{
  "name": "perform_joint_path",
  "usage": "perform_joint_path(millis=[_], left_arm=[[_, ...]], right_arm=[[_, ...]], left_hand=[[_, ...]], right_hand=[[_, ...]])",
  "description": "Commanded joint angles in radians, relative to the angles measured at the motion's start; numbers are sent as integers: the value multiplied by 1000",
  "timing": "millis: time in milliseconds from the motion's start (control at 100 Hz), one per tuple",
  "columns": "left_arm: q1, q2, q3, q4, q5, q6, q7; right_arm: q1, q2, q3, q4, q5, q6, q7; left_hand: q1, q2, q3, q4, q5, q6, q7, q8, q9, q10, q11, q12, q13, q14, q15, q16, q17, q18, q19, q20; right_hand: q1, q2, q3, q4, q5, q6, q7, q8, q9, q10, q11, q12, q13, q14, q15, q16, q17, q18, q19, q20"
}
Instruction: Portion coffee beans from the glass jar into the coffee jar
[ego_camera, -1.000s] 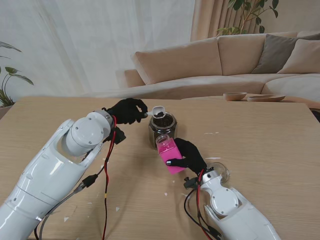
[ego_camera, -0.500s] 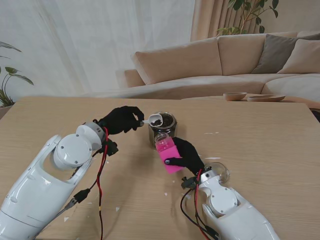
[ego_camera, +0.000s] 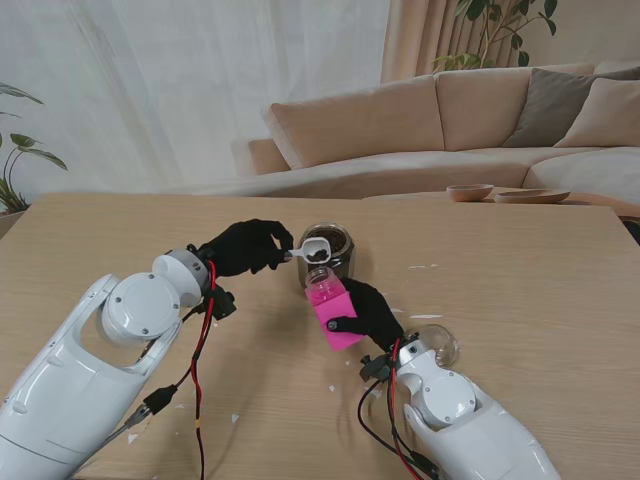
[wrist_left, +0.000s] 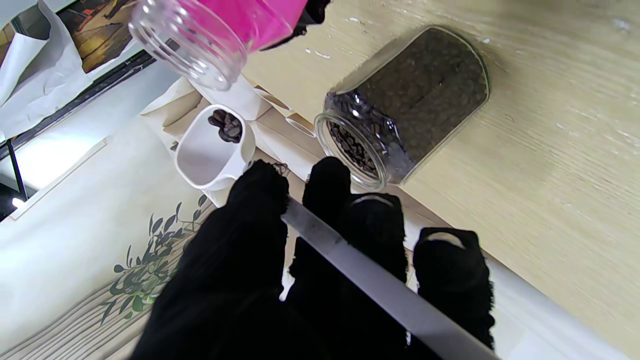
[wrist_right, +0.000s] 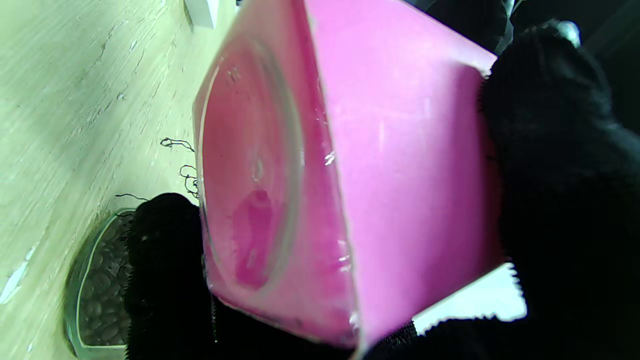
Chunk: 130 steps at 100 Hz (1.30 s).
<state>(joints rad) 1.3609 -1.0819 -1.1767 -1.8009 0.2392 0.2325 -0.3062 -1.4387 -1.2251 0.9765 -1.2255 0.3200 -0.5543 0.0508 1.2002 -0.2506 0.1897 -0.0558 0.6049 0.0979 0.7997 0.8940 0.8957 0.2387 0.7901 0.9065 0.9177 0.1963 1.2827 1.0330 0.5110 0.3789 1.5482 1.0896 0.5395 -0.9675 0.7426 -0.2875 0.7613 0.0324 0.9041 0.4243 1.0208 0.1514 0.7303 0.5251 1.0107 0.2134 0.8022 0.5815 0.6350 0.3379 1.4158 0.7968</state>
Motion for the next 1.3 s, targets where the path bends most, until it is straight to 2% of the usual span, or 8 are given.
perform_joint_path(millis=[0,430,960,1290], left_arm=[[6,1,-5,-20,-18,0,-35],[4,9,-10,-36,-15,7,-67],[39,15,-30,-67,0,-43,-74],[61,17,-30,-91,47,-71,-64]], right_arm=[[-2,0,-3,-5,-3,8,11],[-10,1,8,-10,9,22,19],[1,-6,0,13,38,-12,20],[7,-5,-6,24,38,-40,26]], left_hand=[[91,62,89,56,38,-35,116,60,-10,28,12,-1,29,-16,37,-1,8,21,28,30],[90,62,89,57,37,-32,111,58,-10,30,12,-4,31,-18,38,-2,12,22,29,30],[91,62,90,58,38,-32,109,59,-9,30,12,-4,31,-18,38,-3,10,20,28,28],[91,63,86,58,40,-35,107,61,-9,27,11,-3,30,-18,36,-3,10,17,28,27]], right_hand=[[253,190,306,42,128,-217,181,22,78,-97,103,18,69,-51,97,25,3,-16,32,9],[255,190,304,44,130,-222,181,24,77,-99,101,19,68,-53,99,26,2,-18,33,10],[249,187,320,47,133,-242,185,30,77,-110,100,18,69,-62,96,24,4,-27,31,9],[248,184,326,47,133,-244,186,29,78,-114,99,17,69,-63,96,24,4,-27,31,8]])
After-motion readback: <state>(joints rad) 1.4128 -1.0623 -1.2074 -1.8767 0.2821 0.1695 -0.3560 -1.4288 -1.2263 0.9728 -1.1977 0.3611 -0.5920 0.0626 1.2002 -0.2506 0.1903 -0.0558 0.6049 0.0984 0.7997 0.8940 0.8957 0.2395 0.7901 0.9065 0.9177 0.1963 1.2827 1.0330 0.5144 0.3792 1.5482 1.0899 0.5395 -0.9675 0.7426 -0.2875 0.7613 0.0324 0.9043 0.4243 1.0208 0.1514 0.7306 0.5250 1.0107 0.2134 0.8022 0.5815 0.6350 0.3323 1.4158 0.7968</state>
